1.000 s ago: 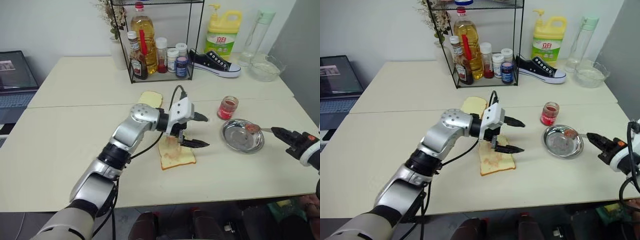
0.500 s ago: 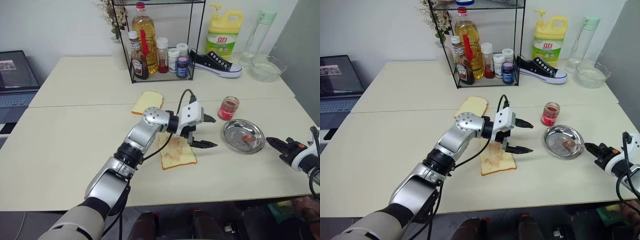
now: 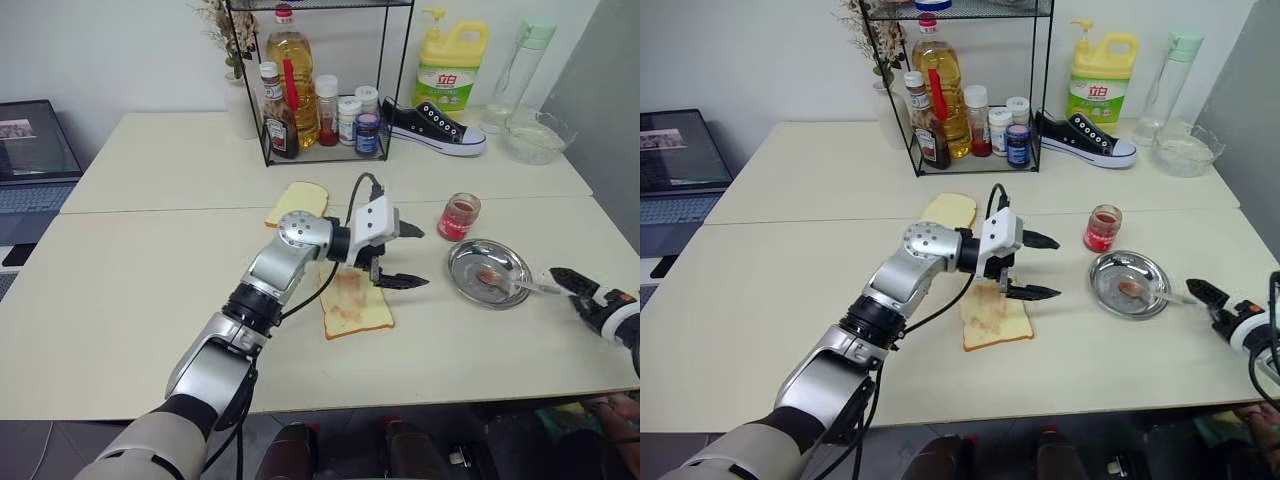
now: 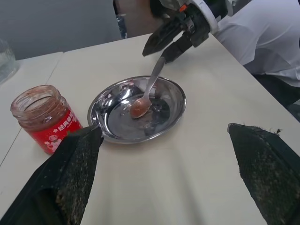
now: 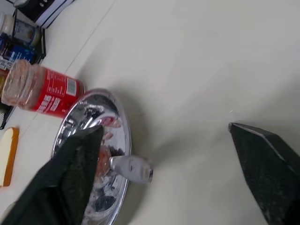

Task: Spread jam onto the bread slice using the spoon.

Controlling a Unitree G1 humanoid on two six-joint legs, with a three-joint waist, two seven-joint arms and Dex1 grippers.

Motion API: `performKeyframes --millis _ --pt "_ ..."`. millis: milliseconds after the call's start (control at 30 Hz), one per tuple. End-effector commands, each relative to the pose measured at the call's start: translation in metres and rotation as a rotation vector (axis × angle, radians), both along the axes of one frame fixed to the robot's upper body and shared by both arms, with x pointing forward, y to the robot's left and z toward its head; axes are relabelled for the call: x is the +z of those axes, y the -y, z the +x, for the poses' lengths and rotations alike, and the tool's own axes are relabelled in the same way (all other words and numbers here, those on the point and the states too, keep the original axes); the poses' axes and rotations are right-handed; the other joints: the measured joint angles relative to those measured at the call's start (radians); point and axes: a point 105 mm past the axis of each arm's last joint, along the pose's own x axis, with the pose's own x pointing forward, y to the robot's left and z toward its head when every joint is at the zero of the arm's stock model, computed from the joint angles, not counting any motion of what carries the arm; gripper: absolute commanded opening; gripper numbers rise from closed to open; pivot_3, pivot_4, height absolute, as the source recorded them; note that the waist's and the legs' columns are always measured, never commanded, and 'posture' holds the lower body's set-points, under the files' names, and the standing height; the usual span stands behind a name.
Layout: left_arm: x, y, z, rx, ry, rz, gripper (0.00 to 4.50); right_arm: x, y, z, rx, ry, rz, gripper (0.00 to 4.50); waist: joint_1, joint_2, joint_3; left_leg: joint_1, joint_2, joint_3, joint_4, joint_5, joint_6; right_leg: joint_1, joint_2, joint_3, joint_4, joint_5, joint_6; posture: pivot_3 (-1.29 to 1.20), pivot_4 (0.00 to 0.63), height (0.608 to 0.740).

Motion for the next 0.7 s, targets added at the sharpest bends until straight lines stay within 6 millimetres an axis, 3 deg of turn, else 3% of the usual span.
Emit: performKeyframes --millis 33,167,267,400,533,600,700 --pt "0.020 -0.007 0.008 0.011 0.062 -0.018 4.50 0.036 0.007 -0.006 0.062 0.036 -0.268 4.48 0.000 0.000 0.000 0.000 0.000 0.000 0.000 0.000 0.000 0.000 0.000 0.000 0.000 0.000 0.000 0.00 0.150 0.740" --pt "0.018 -0.028 0.018 0.047 0.044 0.042 4.50 0.050 -0.007 -0.019 0.352 -0.025 -0.751 4.48 -0.002 0.002 0.000 0.000 0.000 0.000 0.000 0.000 0.000 -0.001 0.000 0.000 0.000 0.000 0.001 0.00 0.150 0.740" --pt "0.022 -0.050 0.028 0.088 0.037 0.079 4.50 0.058 -0.039 -0.034 0.652 -0.001 -0.894 4.48 -0.008 0.000 0.002 0.001 0.003 0.000 0.000 0.000 0.000 0.000 0.004 0.000 -0.001 0.000 0.001 0.00 0.150 0.740" --pt "0.035 -0.081 0.039 0.150 0.019 0.099 4.50 0.072 -0.078 -0.055 0.926 0.057 -0.871 4.48 -0.006 -0.002 0.003 0.001 0.004 -0.001 0.000 0.000 0.000 0.000 0.006 -0.001 0.000 0.000 0.001 0.00 0.150 0.740" --pt "0.040 -0.128 0.034 0.229 -0.027 0.124 4.50 0.082 -0.108 -0.062 1.005 0.134 -0.837 4.48 -0.008 -0.005 0.004 0.001 0.005 -0.001 0.000 0.000 0.000 0.000 0.006 -0.001 0.000 0.000 0.001 0.00 0.150 0.740" --pt "0.039 -0.151 0.024 0.276 -0.046 0.144 4.50 0.083 -0.119 -0.065 1.029 0.161 -0.826 4.48 -0.006 -0.006 0.005 0.001 0.005 -0.002 0.000 0.000 0.000 0.000 0.005 -0.001 0.000 0.000 0.001 0.00 0.150 0.740" --pt "0.035 -0.192 -0.005 0.389 -0.090 0.180 4.50 0.075 -0.132 -0.070 1.045 0.164 -0.825 4.48 -0.006 -0.007 0.005 0.000 0.005 -0.003 0.000 0.000 -0.001 -0.001 0.004 0.000 -0.001 0.000 0.000 0.00 0.150 0.740"
